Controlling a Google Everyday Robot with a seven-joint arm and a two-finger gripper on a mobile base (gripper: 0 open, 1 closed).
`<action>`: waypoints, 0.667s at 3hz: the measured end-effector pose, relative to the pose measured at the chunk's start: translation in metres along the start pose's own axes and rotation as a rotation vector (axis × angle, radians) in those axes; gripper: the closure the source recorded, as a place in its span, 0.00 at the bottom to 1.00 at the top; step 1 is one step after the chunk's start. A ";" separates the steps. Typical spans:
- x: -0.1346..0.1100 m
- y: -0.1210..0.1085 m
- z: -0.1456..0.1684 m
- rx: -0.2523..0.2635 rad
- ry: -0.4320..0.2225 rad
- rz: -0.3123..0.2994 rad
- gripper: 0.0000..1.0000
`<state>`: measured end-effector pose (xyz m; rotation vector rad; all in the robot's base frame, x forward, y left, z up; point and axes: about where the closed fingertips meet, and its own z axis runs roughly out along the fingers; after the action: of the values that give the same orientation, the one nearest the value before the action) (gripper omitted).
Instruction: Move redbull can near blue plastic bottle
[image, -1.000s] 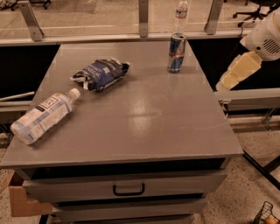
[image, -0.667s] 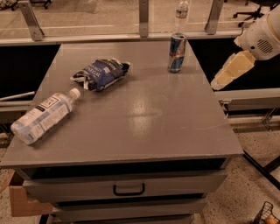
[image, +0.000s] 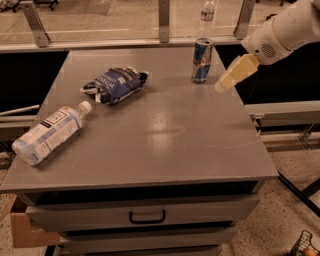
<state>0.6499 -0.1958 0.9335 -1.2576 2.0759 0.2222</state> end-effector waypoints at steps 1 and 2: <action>-0.013 -0.018 0.034 0.023 -0.021 0.009 0.00; -0.025 -0.033 0.058 0.042 -0.044 0.040 0.00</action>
Offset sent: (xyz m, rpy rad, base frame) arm 0.0959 0.0391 -0.0236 0.0808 -0.0560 -0.0966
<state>0.7115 -0.1678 0.9126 -1.1769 2.0590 0.2210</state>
